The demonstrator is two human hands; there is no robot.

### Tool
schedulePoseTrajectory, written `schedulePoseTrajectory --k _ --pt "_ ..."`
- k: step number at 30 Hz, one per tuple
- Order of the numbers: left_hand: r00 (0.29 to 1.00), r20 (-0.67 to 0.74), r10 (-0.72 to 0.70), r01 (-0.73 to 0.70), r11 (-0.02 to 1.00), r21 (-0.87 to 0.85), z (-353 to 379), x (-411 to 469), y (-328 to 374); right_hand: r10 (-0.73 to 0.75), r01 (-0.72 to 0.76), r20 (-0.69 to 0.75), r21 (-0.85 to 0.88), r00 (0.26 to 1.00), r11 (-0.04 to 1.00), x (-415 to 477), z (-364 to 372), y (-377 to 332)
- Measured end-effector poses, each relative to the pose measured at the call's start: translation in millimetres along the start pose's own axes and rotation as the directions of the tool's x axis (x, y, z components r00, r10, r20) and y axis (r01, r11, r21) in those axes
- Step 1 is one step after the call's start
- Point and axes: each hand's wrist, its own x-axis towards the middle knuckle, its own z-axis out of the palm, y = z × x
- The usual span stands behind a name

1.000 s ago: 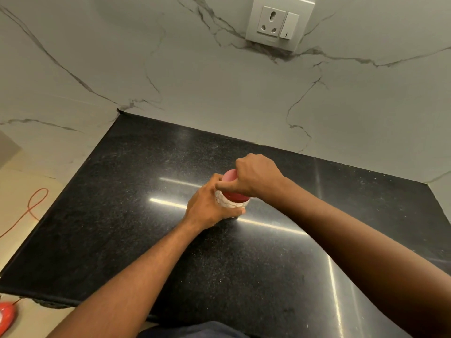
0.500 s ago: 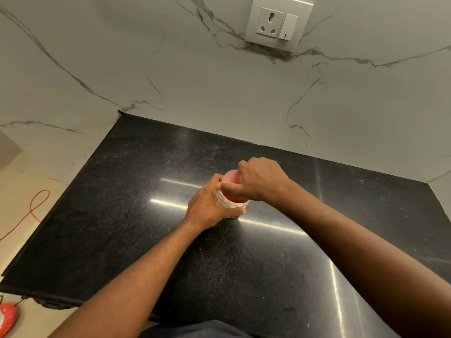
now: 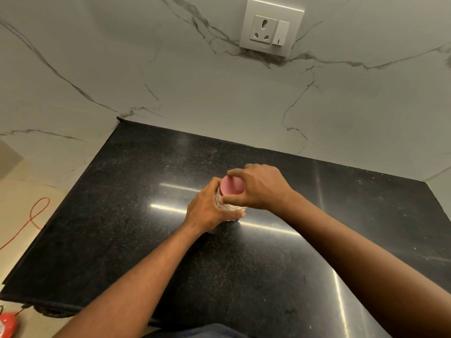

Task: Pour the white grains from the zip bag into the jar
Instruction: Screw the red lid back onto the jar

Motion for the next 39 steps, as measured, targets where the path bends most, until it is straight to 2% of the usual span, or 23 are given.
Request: schedulePoseTrajectory --k 3,5,6,7,8,10,11,12,15,18,21,23,25,26,27,28,32,35,39 --pt "1.000 0.007 -0.006 0.006 1.000 -0.010 0 -1 0 0.196 -0.196 -0.040 -0.002 0.980 0.981 9 4 -6" --pt "1.000 0.015 -0.009 0.009 1.000 -0.015 0 -1 -1 0.247 -0.239 -0.100 0.079 0.964 0.968 7 6 2" --pt "1.000 0.017 -0.013 0.013 1.000 -0.021 -1 0 0 0.234 -0.216 -0.136 0.138 0.963 0.967 4 7 8" --pt "1.000 0.020 -0.017 0.017 0.999 -0.029 -1 0 0 0.188 -0.154 -0.144 0.217 0.972 0.964 0 8 15" --pt "1.000 0.021 -0.018 0.019 0.999 -0.038 -1 1 0 0.095 -0.063 -0.087 0.318 0.992 0.946 -4 7 20" --pt "1.000 0.017 -0.008 0.009 0.999 -0.045 -1 1 0 -0.154 0.064 0.134 0.514 0.979 0.855 -10 1 23" --pt "1.000 0.018 0.001 0.000 0.999 -0.045 -1 0 0 -0.224 0.087 0.203 0.525 0.953 0.846 -12 0 22" --pt "1.000 0.020 0.006 -0.005 0.999 -0.046 -2 0 -1 -0.246 0.113 0.216 0.490 0.945 0.864 -13 0 19" --pt "1.000 0.025 0.007 -0.006 0.999 -0.045 -2 -1 1 -0.178 0.139 0.131 0.266 0.975 0.954 -9 -3 15" --pt "0.999 0.031 -0.012 0.013 0.999 -0.032 -3 0 2 -0.015 0.011 0.105 0.036 0.994 0.999 0 -9 5" --pt "0.999 0.040 -0.019 0.020 1.000 -0.020 -3 0 2 0.134 -0.131 0.013 -0.127 0.991 0.983 5 -6 -9" --pt "0.999 0.043 -0.016 0.017 1.000 -0.023 -3 -1 2 0.124 -0.124 -0.002 -0.116 0.992 0.986 6 -4 -5" --pt "0.999 0.038 -0.012 0.013 1.000 -0.022 -4 -1 2 -0.004 -0.007 0.164 0.065 0.986 0.998 7 -8 5" --pt "0.999 0.035 -0.006 0.007 1.000 -0.024 -4 0 1 -0.112 0.061 0.284 0.184 0.952 0.981 7 -14 9" --pt "0.999 0.034 -0.002 0.003 1.000 -0.028 -4 -1 0 -0.202 0.118 0.346 0.251 0.916 0.961 7 -17 10" --pt "0.999 0.032 -0.001 0.002 1.000 -0.030 -4 -1 0 -0.244 0.162 0.344 0.251 0.907 0.954 7 -17 11" --pt "0.999 0.034 -0.007 0.008 1.000 -0.025 -3 0 2 -0.200 0.191 0.162 0.068 0.966 0.979 12 -11 7" --pt "0.999 0.039 -0.021 0.021 1.000 -0.001 -3 0 4 -0.054 0.060 0.108 -0.053 0.993 0.997 18 -10 -2" --pt "0.999 0.047 -0.022 0.023 0.999 -0.023 -2 -1 2 0.045 -0.025 0.099 -0.197 0.994 0.980 18 -4 0"
